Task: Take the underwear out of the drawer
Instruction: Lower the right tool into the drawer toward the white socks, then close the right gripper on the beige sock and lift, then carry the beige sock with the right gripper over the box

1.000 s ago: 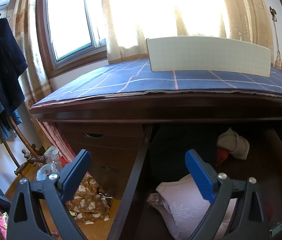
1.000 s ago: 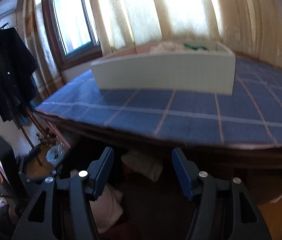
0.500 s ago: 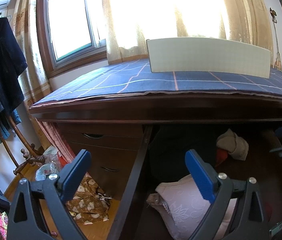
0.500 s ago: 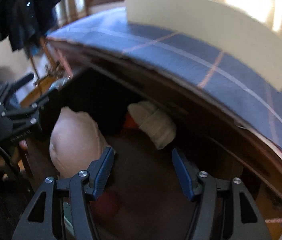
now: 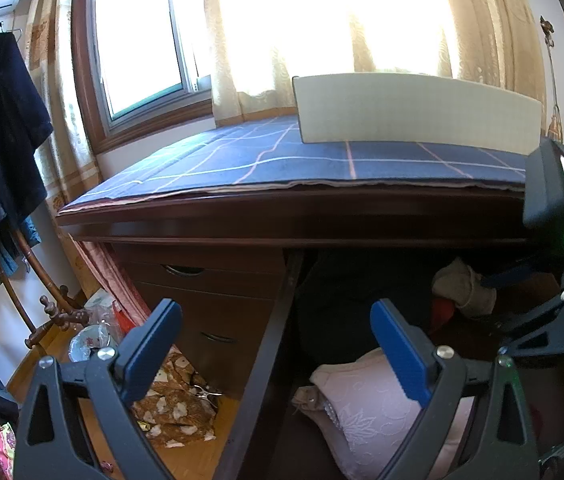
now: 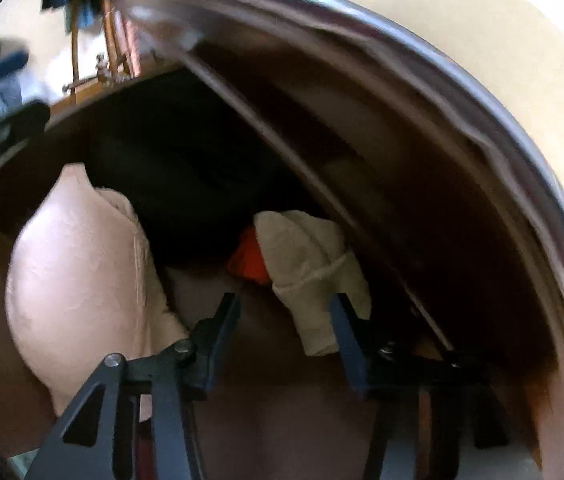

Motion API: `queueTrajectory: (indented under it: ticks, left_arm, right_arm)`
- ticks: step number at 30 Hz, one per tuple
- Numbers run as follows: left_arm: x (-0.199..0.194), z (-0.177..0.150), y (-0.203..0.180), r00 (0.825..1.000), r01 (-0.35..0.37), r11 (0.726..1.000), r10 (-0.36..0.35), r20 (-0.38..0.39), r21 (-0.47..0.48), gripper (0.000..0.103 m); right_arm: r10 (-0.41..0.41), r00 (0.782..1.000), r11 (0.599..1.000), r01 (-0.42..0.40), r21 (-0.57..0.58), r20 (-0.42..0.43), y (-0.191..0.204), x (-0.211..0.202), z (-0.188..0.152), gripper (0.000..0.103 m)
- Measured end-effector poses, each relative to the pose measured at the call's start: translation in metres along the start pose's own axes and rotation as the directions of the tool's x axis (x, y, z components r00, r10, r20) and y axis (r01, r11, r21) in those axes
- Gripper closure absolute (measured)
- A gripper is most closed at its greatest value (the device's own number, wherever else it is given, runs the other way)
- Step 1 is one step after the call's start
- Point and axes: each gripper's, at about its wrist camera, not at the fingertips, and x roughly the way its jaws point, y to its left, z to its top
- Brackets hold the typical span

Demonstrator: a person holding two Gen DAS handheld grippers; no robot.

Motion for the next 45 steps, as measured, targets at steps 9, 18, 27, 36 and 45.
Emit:
queueTrajectory:
  ticks: [9,18,27,36,45]
  left_arm:
    - [0.000,-0.001,0.000,1.000,0.008,1.000,-0.008,-0.002,-0.003,0.006]
    - [0.000,-0.001,0.001,1.000,0.008,1.000,-0.008,-0.002,-0.006,0.006]
    - [0.000,0.000,-0.001,1.000,-0.001,1.000,0.001,-0.001,-0.003,0.006]
    - [-0.001,0.001,0.000,1.000,0.000,1.000,0.000,0.001,-0.002,0.006]
    - [-0.001,0.001,0.001,1.000,0.002,1.000,-0.002,0.003,-0.005,0.006]
  right_arm:
    - [-0.121,0.993,0.993,0.121,0.002,0.015,0.002,0.004,0.006,0.085]
    - [0.003,1.000,0.986,-0.002,0.165,-0.005,-0.033,-0.021,-0.016,0.092]
    - [0.065,0.996,0.949,-0.078,0.305,0.053,-0.050,-0.075,-0.060,0.092]
    - [0.057,0.984,0.894,-0.126,0.430,0.170,-0.062,-0.122,-0.069,0.092]
    - [-0.038,0.954,0.882,-0.107,0.459,0.296,-0.065,-0.182,-0.056,0.092]
